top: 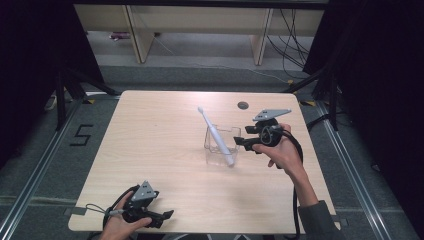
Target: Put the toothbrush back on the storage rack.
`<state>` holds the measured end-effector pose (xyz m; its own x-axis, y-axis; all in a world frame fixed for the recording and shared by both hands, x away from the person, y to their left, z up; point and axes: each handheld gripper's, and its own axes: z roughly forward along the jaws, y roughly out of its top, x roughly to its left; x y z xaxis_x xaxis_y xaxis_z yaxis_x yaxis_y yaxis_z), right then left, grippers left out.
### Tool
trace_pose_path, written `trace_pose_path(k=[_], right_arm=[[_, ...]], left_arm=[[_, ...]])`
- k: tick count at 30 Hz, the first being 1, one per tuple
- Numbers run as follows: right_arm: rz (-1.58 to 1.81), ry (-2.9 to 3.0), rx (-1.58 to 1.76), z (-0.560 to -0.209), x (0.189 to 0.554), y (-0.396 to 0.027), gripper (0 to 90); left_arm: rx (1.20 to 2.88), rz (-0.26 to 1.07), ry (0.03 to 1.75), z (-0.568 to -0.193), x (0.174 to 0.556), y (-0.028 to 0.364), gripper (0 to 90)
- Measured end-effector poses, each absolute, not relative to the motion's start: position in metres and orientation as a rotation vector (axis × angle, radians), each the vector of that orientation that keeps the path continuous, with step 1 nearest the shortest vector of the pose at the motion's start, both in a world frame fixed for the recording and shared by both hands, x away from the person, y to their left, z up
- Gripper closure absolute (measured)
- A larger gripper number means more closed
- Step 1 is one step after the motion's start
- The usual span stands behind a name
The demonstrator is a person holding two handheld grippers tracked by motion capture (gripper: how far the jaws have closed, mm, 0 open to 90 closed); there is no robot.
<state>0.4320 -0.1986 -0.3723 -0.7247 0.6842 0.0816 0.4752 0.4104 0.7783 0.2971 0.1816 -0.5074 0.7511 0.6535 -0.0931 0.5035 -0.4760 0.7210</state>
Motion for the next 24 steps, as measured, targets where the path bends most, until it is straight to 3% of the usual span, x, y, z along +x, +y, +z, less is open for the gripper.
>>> trace_pose_path(k=[24], right_arm=[[1.188, 2.376, 1.027, -0.393, 0.404, -0.237, 38.5]], left_arm=[[2.170, 0.242, 0.880, -0.508, 0.296, 0.181, 14.9]])
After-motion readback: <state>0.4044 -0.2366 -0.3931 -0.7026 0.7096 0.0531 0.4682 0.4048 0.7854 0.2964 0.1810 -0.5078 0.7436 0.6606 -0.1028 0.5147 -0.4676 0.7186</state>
